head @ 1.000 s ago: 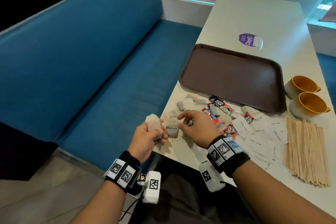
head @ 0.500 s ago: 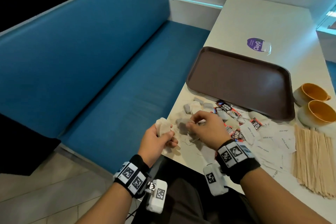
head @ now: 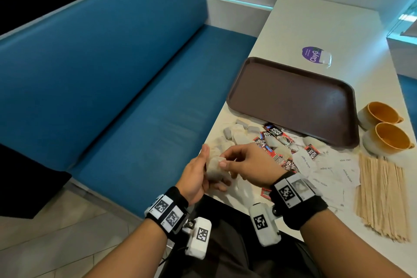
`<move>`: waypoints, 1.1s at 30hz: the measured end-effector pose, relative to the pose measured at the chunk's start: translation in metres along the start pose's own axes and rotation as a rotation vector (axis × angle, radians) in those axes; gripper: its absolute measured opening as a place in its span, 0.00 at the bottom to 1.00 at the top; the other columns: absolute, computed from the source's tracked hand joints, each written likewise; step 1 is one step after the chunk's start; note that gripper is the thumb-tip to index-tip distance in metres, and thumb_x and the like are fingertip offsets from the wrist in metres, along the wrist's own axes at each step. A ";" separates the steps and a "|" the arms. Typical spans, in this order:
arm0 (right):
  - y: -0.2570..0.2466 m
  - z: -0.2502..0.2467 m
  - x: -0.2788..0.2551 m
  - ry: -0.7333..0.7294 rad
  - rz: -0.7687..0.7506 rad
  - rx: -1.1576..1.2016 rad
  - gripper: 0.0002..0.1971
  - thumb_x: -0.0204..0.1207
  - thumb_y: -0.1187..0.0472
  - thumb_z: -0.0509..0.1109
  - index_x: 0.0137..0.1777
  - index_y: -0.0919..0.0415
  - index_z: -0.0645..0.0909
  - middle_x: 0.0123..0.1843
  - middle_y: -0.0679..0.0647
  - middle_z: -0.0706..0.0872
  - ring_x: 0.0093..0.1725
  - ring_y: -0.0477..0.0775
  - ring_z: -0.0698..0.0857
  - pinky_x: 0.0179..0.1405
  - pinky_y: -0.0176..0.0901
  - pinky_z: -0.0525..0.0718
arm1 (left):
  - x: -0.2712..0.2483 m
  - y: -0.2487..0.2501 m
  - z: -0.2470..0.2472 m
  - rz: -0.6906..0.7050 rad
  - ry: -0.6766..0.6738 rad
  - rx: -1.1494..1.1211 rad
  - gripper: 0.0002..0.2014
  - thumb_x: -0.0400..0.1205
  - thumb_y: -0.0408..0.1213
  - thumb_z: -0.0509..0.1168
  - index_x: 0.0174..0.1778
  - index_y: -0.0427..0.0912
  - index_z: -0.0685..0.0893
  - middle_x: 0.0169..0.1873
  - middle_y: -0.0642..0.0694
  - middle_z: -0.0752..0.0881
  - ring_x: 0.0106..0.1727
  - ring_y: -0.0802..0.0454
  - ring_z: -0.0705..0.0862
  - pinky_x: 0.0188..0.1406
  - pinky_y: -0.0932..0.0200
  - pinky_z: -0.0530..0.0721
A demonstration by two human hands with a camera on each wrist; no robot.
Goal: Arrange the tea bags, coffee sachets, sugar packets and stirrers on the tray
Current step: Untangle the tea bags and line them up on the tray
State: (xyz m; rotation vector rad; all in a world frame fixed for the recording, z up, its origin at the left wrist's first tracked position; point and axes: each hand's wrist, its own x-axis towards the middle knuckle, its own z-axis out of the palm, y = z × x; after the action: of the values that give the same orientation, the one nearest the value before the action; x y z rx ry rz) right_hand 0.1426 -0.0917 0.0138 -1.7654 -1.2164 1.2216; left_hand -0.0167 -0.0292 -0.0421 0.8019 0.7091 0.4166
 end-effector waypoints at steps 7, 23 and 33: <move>0.003 0.008 0.014 0.173 -0.029 -0.108 0.07 0.77 0.59 0.80 0.53 0.52 0.91 0.39 0.49 0.91 0.27 0.37 0.82 0.33 0.28 0.79 | 0.002 -0.006 -0.014 0.047 -0.034 -0.026 0.12 0.81 0.28 0.68 0.60 0.33 0.82 0.46 0.37 0.88 0.37 0.41 0.89 0.29 0.58 0.87; 0.028 -0.031 0.051 0.337 0.229 -0.692 0.28 0.75 0.37 0.74 0.71 0.49 0.80 0.66 0.50 0.82 0.59 0.55 0.86 0.61 0.56 0.87 | 0.007 -0.010 -0.008 0.168 0.105 -0.006 0.06 0.87 0.24 0.62 0.59 0.30 0.78 0.47 0.30 0.82 0.34 0.45 0.87 0.32 0.56 0.85; 0.034 -0.052 0.043 0.478 0.133 -0.301 0.04 0.77 0.55 0.78 0.47 0.53 0.87 0.43 0.47 0.90 0.46 0.49 0.87 0.43 0.40 0.79 | 0.008 -0.012 -0.010 0.187 0.096 0.032 0.05 0.87 0.22 0.62 0.57 0.30 0.79 0.43 0.32 0.85 0.38 0.42 0.88 0.38 0.53 0.88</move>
State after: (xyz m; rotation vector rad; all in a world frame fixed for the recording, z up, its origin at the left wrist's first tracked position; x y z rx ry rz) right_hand 0.2072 -0.0641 -0.0118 -2.2254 -1.0448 0.6416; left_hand -0.0175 -0.0272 -0.0600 0.8865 0.7338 0.6169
